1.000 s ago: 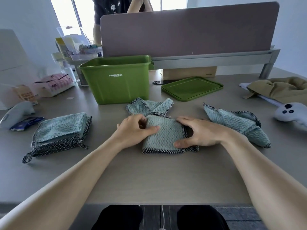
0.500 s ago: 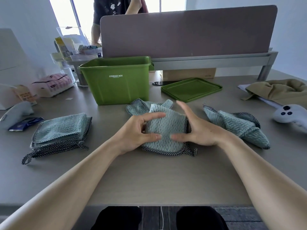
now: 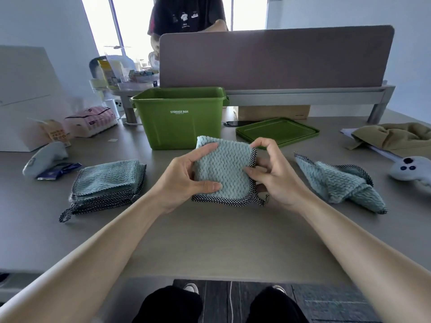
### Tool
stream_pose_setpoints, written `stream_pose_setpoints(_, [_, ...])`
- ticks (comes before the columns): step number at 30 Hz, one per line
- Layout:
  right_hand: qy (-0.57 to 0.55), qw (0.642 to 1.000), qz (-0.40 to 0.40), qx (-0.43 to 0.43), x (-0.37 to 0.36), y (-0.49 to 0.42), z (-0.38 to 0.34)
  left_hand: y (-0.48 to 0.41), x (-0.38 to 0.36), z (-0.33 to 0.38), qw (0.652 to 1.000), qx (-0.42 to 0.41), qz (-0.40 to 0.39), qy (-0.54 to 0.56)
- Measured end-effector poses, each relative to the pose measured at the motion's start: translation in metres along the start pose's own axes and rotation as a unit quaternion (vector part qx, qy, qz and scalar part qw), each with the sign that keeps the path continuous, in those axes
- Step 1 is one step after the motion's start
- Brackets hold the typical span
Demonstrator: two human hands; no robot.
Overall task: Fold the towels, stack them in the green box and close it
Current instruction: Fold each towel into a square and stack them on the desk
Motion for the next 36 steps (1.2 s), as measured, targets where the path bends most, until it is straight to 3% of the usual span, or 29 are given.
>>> stream_pose_setpoints(3, [0.067,0.996,0.026,0.047,-0.022,-0.003,-0.013,0.015,0.016,0.008,0.999,0.0,0.023,-0.045])
stream_pose_setpoints(10, [0.065,0.992,-0.006,0.112,-0.083,-0.022,-0.047,0.05,0.07,0.041,0.988,-0.012,0.104,-0.117])
stream_pose_setpoints(17, [0.072,0.994,-0.063,0.049,-0.149,-0.059,-0.074,0.082,0.124,0.068,0.971,-0.007,0.171,-0.166])
stream_pose_setpoints(21, [0.045,0.992,-0.102,0.061,-0.172,-0.081,-0.086,0.088,0.155,0.075,0.962,0.028,0.202,-0.18])
stream_pose_setpoints(29, [0.106,0.97,-0.22,0.009,-0.203,-0.12,-0.081,0.087,0.192,0.073,0.951,0.121,0.229,-0.17])
stream_pose_setpoints(36, [0.211,0.949,-0.232,0.025,-0.217,-0.12,-0.072,0.083,0.203,0.056,0.91,0.196,0.242,-0.275])
Point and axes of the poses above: each hand's wrist, its own y-axis away from the middle knuckle, its own x-axis out of the back of the hand, z = x × y, the point moved 2 cm from there along -y, towards the middle knuckle, and after that the axes turned 12 degrees about y, right-handed, at the moved point
